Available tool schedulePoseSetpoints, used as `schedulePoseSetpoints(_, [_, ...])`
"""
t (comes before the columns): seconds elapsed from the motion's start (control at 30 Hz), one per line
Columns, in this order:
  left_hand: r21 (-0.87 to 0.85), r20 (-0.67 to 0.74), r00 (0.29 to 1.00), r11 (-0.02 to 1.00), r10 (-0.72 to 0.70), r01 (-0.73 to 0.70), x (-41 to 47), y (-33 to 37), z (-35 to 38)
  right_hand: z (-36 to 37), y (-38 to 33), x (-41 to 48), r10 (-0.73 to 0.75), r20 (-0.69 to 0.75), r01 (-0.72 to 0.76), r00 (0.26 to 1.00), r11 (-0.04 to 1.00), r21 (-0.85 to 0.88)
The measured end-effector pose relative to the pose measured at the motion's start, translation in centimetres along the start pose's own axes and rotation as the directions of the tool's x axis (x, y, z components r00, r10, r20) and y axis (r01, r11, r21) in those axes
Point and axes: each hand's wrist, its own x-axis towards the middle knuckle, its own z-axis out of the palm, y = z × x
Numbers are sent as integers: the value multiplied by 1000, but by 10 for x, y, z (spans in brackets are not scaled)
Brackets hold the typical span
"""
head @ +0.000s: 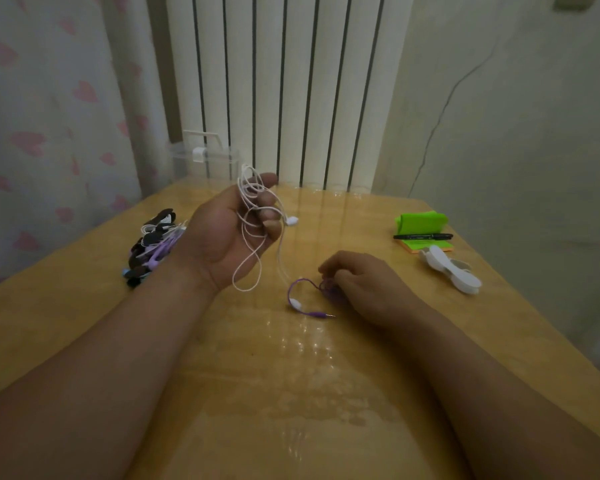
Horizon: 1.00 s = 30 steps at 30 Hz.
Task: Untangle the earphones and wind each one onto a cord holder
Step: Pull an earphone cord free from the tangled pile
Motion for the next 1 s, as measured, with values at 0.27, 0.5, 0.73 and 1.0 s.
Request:
schedulePoseSetpoints(0.27, [-75, 60, 998, 997, -27, 31, -3, 5, 2, -3, -21, -6, -75, -147, 84, 986, 995, 52])
schedulePoseSetpoints(0.5, [-70, 103, 995, 998, 16, -9, -8, 8, 8, 18, -46, -17, -214, 7, 196, 977, 906, 375])
schedulePoseSetpoints(0.73, [-4, 136, 991, 1000, -2, 3, -9, 8, 5, 11, -54, -17, -180, -2, 147, 984, 794, 590])
schedulePoseSetpoints(1.0, [40, 161, 987, 999, -24, 17, -9, 8, 3, 13, -50, -16, -202, 17, 156, 979, 802, 576])
